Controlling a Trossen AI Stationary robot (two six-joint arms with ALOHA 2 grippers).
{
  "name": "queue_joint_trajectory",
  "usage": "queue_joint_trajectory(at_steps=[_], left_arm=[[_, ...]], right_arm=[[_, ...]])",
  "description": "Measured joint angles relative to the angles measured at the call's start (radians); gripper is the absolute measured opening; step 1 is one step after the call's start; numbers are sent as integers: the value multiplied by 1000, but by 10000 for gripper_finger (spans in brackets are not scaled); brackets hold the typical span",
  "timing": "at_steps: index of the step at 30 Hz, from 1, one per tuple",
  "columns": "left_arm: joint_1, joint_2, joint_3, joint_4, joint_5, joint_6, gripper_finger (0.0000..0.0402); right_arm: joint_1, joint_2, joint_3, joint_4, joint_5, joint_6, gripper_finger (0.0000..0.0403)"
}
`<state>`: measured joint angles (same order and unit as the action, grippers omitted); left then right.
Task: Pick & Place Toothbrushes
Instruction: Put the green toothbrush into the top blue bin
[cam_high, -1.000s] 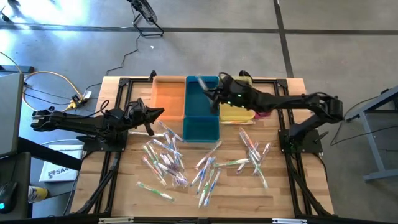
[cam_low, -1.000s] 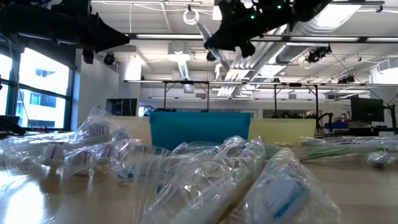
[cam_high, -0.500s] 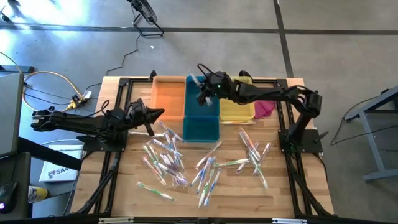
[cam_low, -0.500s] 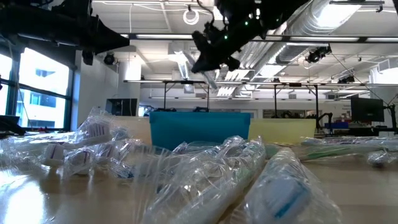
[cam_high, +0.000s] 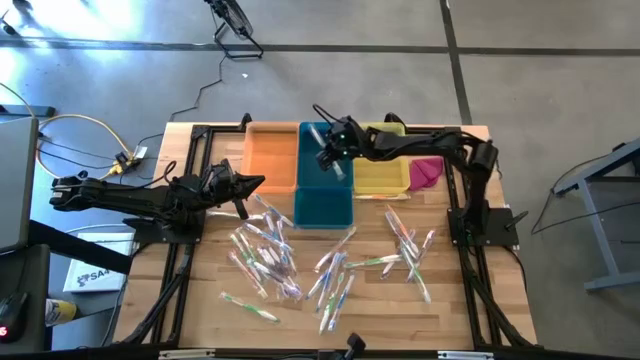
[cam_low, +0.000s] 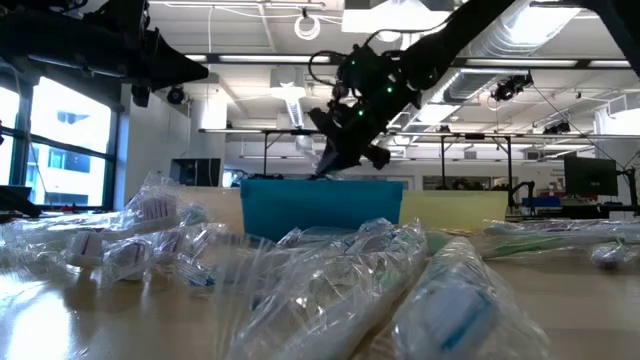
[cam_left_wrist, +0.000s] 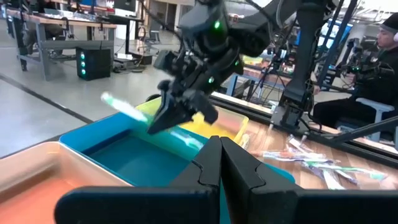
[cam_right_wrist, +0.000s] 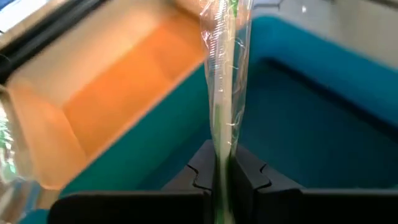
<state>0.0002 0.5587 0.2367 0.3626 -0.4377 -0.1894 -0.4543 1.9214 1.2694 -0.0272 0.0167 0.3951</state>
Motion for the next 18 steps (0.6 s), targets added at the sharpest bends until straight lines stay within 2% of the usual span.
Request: queue_joint_trajectory(at_steps=[14, 18], left_arm=[[0, 0, 0, -7, 0, 0, 0], [0, 0, 0, -7, 0, 0, 0]], right_arm=[[0, 29, -1, -66, 3, 24, 12], [0, 29, -1, -81, 3, 24, 31]])
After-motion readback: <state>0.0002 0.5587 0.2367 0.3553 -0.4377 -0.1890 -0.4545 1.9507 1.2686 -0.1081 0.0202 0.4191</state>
